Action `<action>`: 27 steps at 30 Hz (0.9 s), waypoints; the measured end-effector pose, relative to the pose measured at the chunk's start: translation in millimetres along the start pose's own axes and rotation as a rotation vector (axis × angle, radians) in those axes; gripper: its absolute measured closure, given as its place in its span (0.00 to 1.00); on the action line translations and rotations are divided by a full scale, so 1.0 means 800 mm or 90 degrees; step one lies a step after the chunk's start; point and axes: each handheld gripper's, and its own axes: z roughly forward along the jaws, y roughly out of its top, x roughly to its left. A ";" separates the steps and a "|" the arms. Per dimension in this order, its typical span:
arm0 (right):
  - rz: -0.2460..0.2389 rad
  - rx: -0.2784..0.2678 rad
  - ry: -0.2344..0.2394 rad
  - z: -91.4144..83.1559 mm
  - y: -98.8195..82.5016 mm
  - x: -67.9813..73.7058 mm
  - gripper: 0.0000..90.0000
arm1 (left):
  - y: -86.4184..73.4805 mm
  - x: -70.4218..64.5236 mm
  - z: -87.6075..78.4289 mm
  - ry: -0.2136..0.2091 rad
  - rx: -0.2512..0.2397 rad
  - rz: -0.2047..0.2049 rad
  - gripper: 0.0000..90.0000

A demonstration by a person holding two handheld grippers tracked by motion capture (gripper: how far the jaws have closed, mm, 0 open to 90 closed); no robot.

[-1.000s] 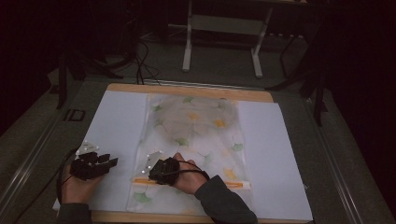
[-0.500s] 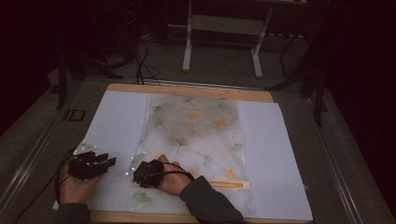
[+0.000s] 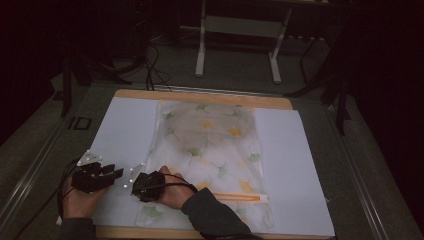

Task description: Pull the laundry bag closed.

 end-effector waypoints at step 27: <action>0.003 0.006 -0.012 0.007 0.016 0.003 0.95 | -0.001 0.003 -0.003 0.003 -0.005 -0.007 0.65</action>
